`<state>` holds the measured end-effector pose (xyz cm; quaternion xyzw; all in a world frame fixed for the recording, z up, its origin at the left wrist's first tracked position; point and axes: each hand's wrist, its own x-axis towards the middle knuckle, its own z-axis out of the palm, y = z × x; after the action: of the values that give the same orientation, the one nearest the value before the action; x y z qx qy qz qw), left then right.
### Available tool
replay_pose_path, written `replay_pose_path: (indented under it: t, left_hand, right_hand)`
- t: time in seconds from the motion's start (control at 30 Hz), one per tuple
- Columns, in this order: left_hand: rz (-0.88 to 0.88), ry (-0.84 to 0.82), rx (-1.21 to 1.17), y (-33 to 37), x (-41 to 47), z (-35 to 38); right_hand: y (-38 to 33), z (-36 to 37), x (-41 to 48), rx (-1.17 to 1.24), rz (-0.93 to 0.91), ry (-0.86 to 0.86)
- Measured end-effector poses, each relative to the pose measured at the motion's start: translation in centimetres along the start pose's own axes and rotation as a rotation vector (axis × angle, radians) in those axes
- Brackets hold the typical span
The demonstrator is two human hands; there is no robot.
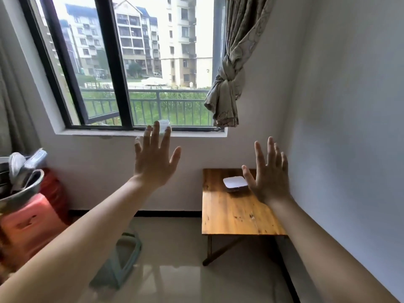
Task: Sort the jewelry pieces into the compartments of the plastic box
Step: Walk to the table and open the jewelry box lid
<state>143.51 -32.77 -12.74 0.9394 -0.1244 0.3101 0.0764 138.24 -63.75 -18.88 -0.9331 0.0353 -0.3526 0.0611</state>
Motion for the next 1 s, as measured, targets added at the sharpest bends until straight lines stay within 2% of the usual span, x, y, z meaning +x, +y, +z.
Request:
replay_pose_path:
  t: [0.27, 0.5, 0.7, 0.87, 1.0]
  left_hand:
    - [0.039, -0.013, -0.058, -5.9, 11.8, 14.0]
    - [0.131, -0.179, -0.118, -9.3, 24.2, 26.2]
    - [0.32, -0.294, -0.183, -4.9, 32.4, 34.9]
    - [0.477, -0.391, -0.203, 0.7, 37.0, 43.2]
    - [0.592, -0.532, -0.177, 5.1, 39.7, 50.0]
  right_hand:
    - [-1.5, 13.3, 11.1, -0.057, 0.007, -0.038]
    - [-2.3, 23.2, 19.8, -0.137, 0.084, -0.102]
    - [1.4, 28.0, 23.2, -0.215, 0.209, -0.126]
    - [7.6, 32.7, 24.2, -0.313, 0.372, -0.136]
    - [12.9, 37.2, 24.6, -0.329, 0.52, -0.145]
